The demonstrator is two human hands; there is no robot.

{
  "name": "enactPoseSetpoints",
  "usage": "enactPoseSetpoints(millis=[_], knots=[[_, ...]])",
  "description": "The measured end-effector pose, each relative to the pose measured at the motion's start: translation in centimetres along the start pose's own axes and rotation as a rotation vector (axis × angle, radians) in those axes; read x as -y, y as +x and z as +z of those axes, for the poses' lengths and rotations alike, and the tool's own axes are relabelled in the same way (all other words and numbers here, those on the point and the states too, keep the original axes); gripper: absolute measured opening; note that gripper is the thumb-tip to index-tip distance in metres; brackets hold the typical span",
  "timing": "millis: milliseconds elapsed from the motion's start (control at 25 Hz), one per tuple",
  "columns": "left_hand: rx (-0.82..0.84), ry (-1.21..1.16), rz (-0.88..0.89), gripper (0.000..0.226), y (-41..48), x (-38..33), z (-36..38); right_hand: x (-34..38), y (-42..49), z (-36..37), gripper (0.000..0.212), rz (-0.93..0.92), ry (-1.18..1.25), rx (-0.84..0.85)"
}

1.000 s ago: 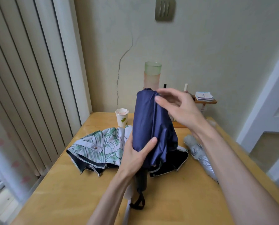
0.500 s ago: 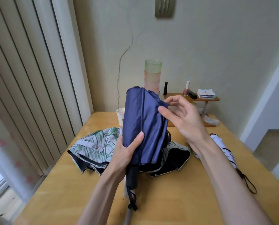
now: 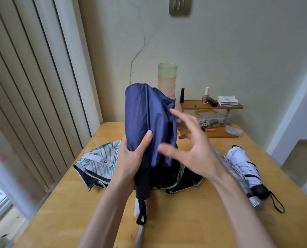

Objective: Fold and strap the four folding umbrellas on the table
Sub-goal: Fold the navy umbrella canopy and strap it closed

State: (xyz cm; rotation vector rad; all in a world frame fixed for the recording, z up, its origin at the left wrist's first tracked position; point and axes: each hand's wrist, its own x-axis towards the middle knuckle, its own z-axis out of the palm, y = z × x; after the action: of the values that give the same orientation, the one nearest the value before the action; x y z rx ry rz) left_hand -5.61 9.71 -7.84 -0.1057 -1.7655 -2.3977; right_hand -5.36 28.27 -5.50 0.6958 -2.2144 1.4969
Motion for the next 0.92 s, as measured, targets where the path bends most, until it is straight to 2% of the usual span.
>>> enactPoseSetpoints(millis=[80, 120, 160, 240, 320, 360, 480, 520, 600, 680, 800, 920], knots=[[-0.058, -0.007, 0.002, 0.048, 0.1, 0.0, 0.0, -0.1, -0.7, 0.4, 0.113, 0.01, -0.113, 0.184], [-0.074, -0.016, -0.003, 0.047, 0.2, 0.0, -0.1, -0.2, -0.8, 0.6, 0.112, 0.014, -0.149, 0.212], [-0.083, -0.026, -0.005, 0.048, 0.3, 0.1, -0.3, -0.5, -0.7, 0.9, 0.102, 0.001, -0.176, 0.18], [-0.104, -0.038, -0.012, 0.052, 0.5, 0.1, -0.6, -1.1, -0.4, 1.1, 0.071, -0.042, -0.216, 0.011], [-0.117, -0.042, -0.015, 0.059, 0.7, 0.1, -0.8, -1.4, -0.4, 1.1, 0.053, -0.079, -0.285, -0.068], [-0.121, -0.042, -0.021, 0.06, 0.7, 0.1, -0.8, -1.5, -0.6, 1.1, 0.053, -0.067, -0.303, -0.03], [-0.131, -0.044, -0.047, 0.058, 0.7, 0.2, -0.8, -1.6, -1.3, 1.4, 0.071, 0.055, -0.286, 0.175], [-0.132, -0.041, -0.049, 0.059, 0.6, 0.3, -0.8, -1.9, -1.4, 1.5, 0.065, 0.049, -0.295, 0.142], [-0.128, -0.038, -0.059, 0.058, 0.6, 0.3, -0.6, -2.4, -1.4, 1.5, 0.038, -0.012, -0.342, -0.006], [-0.121, -0.033, -0.067, 0.052, 0.5, 0.3, -0.4, -2.8, -1.5, 1.5, 0.02, -0.072, -0.406, -0.083], [-0.113, -0.019, -0.089, 0.052, 0.5, 0.5, -0.2, -3.3, -1.7, 1.7, 0.008, -0.165, -0.516, -0.148], [-0.124, -0.039, -0.103, 0.057, 0.6, 0.6, -0.6, -3.3, -1.6, 1.5, 0.005, -0.142, -0.353, -0.318]])
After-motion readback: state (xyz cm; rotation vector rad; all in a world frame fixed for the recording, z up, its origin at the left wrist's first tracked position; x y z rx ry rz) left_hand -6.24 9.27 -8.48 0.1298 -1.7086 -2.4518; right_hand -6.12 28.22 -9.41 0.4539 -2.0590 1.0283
